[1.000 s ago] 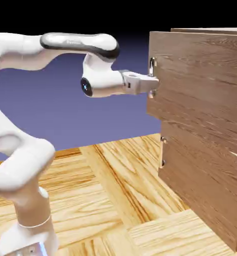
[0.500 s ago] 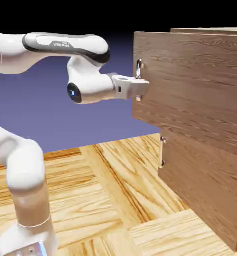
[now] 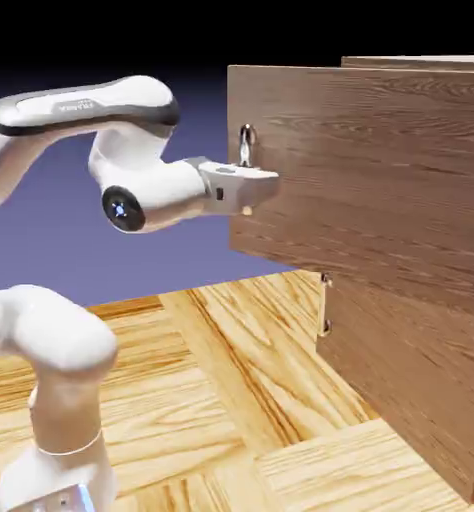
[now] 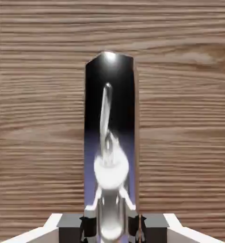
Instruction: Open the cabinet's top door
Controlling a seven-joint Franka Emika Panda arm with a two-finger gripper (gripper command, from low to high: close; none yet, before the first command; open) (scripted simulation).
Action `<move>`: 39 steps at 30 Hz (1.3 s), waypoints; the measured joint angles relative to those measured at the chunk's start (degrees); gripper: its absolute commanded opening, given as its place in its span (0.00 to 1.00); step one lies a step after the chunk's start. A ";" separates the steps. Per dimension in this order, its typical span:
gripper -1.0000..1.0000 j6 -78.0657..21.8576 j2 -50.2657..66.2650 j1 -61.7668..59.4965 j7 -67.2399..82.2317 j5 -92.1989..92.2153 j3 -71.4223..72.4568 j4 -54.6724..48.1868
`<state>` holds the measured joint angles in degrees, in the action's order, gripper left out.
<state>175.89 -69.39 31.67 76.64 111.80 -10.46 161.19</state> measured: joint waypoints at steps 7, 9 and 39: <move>0.00 7.16 -6.88 8.76 -9.78 -14.50 -4.61 3.29; 0.00 5.65 -7.55 7.17 -14.77 -19.09 -4.11 4.69; 0.00 -64.34 -20.04 -29.39 -44.24 -75.85 -37.54 0.29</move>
<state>111.55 -89.43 2.28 32.39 35.94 -48.00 161.48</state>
